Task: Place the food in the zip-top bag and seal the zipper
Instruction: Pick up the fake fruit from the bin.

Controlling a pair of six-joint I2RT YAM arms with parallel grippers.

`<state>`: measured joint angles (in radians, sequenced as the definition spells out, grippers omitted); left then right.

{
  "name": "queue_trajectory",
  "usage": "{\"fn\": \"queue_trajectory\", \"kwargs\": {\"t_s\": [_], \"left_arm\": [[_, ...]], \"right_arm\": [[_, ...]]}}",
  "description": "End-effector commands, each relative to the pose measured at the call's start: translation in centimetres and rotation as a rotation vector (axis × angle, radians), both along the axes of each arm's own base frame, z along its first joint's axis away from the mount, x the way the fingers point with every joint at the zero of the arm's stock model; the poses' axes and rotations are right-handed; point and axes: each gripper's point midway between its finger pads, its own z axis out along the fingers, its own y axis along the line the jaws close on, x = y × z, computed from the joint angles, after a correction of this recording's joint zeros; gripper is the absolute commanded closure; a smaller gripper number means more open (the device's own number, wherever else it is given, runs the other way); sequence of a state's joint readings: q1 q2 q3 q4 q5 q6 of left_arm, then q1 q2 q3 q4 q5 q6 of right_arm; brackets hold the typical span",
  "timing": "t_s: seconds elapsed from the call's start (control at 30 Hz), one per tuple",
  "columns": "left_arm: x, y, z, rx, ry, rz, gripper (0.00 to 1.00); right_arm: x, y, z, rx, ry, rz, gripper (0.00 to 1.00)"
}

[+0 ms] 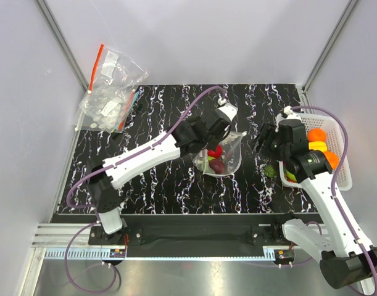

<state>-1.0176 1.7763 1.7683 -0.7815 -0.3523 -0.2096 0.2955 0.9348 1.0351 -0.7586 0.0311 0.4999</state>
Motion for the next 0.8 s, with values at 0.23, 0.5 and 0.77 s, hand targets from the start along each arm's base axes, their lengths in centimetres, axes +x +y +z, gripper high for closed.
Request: {"fn": "queue_trajectory", "kwargs": {"t_s": [0.23, 0.5, 0.77], "left_arm": [[-0.1, 0.0, 3.4, -0.089, -0.076, -0.03, 0.98], [-0.5, 0.3, 3.1, -0.083, -0.071, -0.048, 0.98], [-0.7, 1.2, 3.3, -0.074, -0.084, -0.037, 0.98]], "right_arm": [[-1.3, -17.2, 1.3, -0.252, 0.032, -0.736, 0.0], [-3.5, -19.4, -3.3, -0.233, 0.179, -0.999, 0.0], [-3.0, -19.6, -8.0, -0.2, 0.395, -1.085, 0.0]]}}
